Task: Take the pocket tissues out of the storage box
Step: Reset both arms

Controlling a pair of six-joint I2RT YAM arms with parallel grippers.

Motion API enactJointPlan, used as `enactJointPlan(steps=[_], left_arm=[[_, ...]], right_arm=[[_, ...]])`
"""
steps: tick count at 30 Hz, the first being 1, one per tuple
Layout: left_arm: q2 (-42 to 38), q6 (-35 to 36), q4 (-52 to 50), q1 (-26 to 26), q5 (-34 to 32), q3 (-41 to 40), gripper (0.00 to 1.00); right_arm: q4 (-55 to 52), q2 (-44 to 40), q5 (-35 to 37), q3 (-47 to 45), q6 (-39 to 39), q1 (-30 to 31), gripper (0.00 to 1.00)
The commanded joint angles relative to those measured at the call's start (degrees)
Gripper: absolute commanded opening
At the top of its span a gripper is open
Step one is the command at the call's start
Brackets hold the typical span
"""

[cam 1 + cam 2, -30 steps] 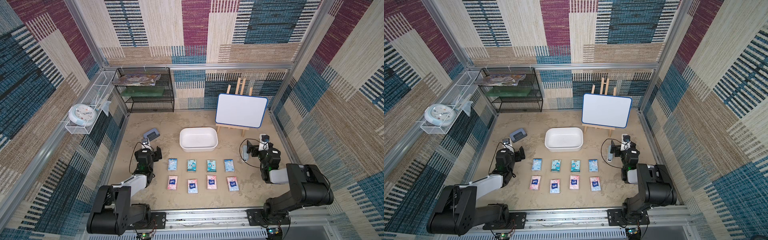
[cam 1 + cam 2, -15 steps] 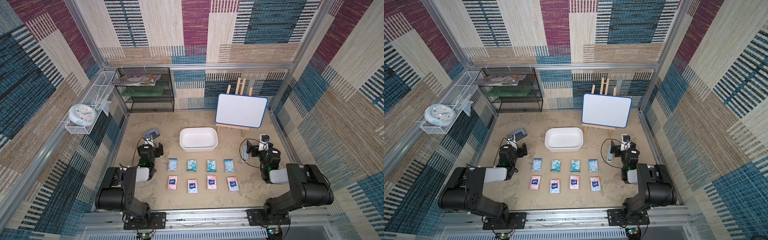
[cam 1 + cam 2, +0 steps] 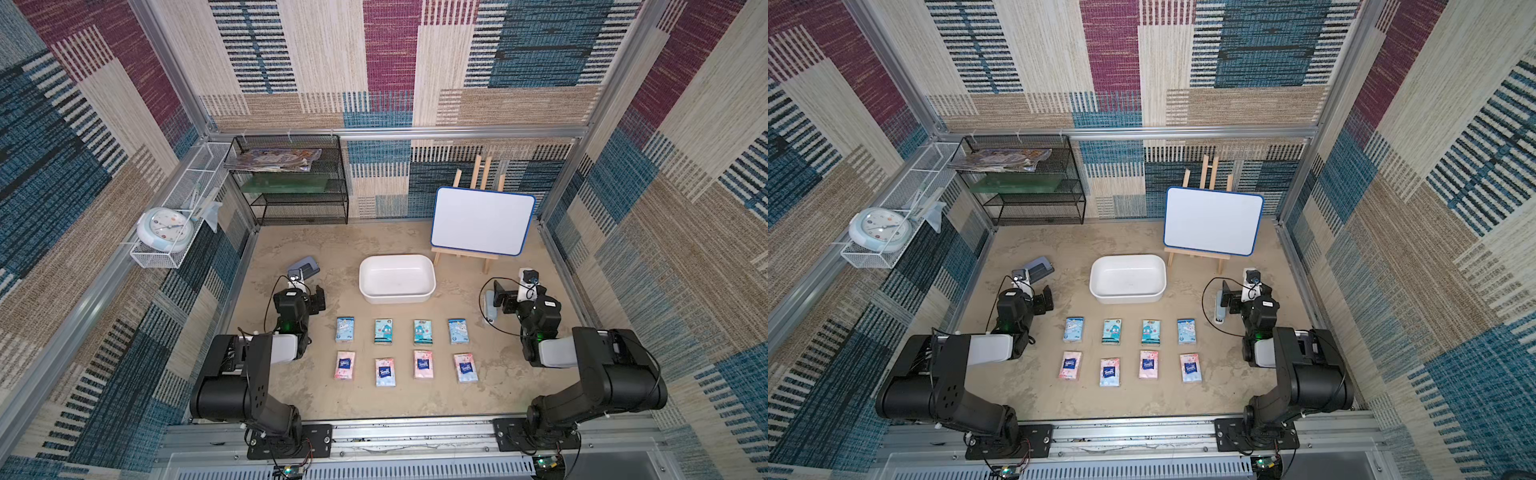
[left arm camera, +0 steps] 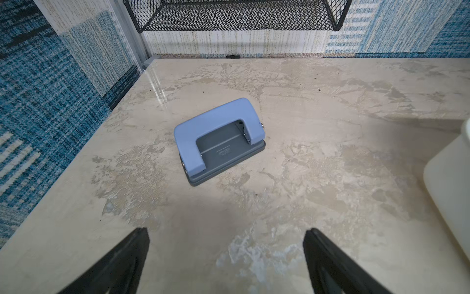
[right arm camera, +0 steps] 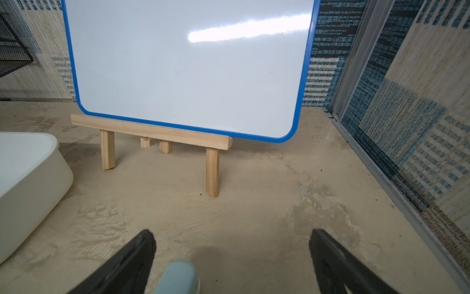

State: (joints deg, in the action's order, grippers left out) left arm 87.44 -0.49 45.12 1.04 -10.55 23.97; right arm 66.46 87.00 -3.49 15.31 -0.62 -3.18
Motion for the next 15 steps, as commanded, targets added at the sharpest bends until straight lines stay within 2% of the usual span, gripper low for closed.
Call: enactJointPlan(steps=[1,15], left_arm=[[-0.02,-0.32,-0.12,-0.02,0.17,0.20,0.99],[0.01,-0.56,-0.39,-0.38,0.70,0.31,0.99]], right_arm=[[-1.10,-0.51,-1.25,0.62,-0.99,0.01,1.00],[-0.98,-0.51,-1.08,0.69,-0.96,-0.01,1.00]])
